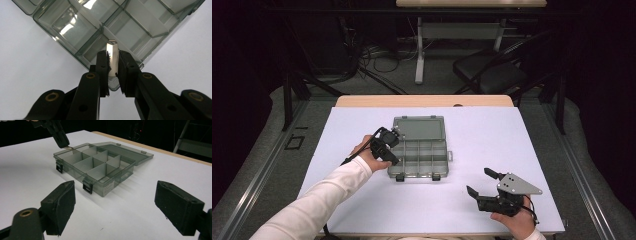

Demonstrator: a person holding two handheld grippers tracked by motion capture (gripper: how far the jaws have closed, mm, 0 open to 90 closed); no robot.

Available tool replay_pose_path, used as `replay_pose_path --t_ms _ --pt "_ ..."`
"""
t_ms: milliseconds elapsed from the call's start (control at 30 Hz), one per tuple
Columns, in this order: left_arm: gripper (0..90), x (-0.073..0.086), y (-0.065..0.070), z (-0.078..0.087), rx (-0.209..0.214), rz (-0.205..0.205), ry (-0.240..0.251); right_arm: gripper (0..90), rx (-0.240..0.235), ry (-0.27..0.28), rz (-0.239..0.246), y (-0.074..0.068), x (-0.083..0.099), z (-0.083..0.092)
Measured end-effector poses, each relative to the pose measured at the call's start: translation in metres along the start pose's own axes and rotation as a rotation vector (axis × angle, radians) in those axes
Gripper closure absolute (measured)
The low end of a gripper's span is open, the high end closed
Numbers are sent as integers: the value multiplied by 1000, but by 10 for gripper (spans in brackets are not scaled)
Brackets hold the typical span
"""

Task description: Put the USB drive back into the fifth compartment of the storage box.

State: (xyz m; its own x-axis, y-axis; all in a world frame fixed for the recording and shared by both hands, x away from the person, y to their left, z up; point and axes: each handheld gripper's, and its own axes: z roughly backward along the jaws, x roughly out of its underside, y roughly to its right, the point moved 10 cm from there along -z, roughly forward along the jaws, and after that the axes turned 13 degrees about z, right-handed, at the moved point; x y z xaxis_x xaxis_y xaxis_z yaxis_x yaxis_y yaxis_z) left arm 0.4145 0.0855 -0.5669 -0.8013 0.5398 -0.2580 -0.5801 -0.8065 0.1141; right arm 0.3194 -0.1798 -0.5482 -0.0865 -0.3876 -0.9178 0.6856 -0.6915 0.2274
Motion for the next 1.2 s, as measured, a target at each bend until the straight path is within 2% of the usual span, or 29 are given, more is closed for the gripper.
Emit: replay_pose_path --t_ms 700,900,1200 --pt "785 -2 0 -10 -23 -11 -22 167 -2 2 -2 0 0 0" --pt "665 -4 -1 -8 -18 -1 -3 168 -3 1 -1 0 0 0" --pt "491 -5 -8 0 -32 -22 55 170 -7 -1 2 -1 0 0"
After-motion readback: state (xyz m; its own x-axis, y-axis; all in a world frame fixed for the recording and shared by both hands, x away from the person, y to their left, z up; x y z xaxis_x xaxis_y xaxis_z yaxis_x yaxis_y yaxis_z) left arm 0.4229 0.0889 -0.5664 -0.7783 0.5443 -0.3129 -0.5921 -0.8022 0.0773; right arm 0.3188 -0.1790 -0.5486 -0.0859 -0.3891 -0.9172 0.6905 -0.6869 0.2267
